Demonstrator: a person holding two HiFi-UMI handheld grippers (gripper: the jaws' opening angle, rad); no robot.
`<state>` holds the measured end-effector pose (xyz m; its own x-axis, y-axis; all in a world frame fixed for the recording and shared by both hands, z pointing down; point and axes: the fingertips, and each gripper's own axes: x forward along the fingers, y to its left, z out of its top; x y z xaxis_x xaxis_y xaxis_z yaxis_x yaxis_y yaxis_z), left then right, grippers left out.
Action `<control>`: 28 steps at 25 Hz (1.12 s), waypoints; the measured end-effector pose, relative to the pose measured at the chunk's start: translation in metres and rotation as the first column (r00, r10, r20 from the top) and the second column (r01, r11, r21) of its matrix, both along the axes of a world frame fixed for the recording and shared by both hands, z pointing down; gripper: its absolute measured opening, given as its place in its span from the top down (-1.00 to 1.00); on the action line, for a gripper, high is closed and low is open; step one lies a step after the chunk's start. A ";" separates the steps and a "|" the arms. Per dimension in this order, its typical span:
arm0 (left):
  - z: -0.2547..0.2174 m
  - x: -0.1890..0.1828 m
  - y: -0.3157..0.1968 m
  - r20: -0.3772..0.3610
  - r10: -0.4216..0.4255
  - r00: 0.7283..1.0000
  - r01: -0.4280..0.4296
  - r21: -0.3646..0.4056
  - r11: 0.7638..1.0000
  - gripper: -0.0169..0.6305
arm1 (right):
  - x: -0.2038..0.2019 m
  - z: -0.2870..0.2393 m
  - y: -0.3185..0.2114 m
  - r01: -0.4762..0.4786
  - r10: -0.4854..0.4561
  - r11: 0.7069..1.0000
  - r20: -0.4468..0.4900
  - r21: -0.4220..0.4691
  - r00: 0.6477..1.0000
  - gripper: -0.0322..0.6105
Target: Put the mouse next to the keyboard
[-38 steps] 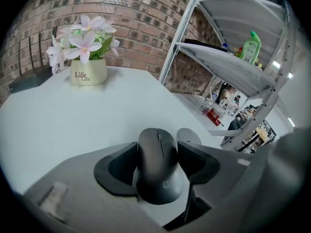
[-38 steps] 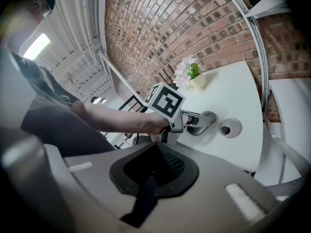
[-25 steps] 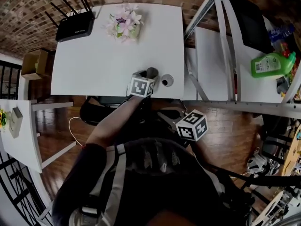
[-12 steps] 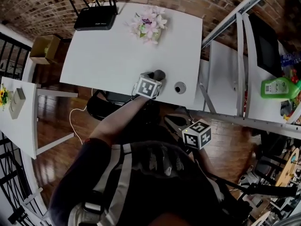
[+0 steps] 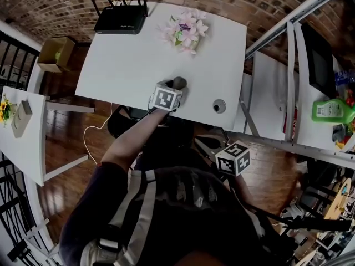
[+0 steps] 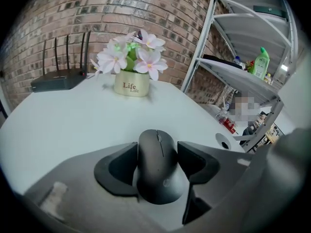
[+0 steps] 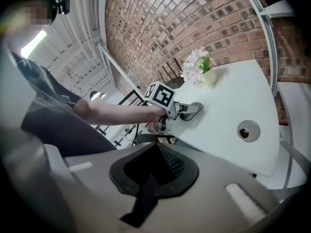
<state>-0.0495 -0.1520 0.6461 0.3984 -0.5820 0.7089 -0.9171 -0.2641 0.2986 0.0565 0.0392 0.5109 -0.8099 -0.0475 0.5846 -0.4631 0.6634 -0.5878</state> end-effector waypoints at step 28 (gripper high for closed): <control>-0.003 -0.150 0.004 -0.014 -0.118 0.993 0.118 0.000 0.993 0.13 | -0.086 -0.007 -0.010 0.062 -0.062 0.998 -0.059 0.010 0.996 0.89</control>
<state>-0.1997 -0.1485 0.6430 0.3365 -0.6263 0.7032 -0.9378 -0.1547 0.3109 -0.0295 0.0289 0.5038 -0.7758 -0.0056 0.6309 -0.4543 0.6989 -0.5524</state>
